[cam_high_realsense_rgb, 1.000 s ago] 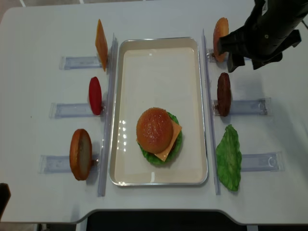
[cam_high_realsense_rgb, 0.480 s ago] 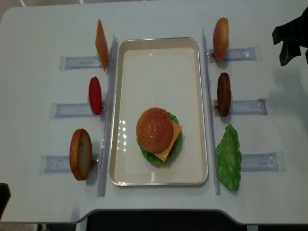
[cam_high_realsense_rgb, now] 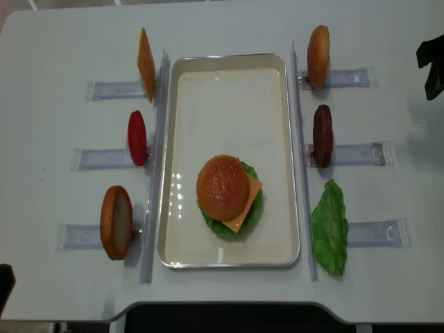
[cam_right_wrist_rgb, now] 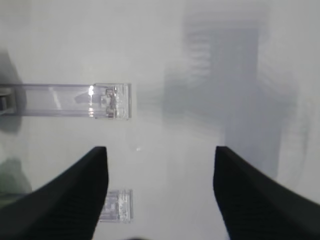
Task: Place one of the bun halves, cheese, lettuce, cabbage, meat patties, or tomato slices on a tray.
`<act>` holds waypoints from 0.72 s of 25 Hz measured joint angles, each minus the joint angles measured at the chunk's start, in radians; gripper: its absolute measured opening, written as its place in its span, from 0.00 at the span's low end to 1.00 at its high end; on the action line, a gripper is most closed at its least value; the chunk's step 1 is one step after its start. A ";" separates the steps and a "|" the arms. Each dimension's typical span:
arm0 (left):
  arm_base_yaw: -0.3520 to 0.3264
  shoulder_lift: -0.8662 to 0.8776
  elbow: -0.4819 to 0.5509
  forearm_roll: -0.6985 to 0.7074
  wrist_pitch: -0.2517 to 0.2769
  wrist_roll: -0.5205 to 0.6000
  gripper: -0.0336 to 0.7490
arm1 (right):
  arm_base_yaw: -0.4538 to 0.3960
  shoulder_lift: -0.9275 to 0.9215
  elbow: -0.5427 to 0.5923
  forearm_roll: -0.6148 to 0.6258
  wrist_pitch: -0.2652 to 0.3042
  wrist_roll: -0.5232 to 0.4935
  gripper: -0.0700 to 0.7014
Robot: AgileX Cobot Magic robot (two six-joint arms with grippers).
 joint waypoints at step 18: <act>0.000 0.000 0.000 0.000 0.000 0.000 0.03 | 0.000 -0.498 0.256 0.020 0.025 0.028 0.66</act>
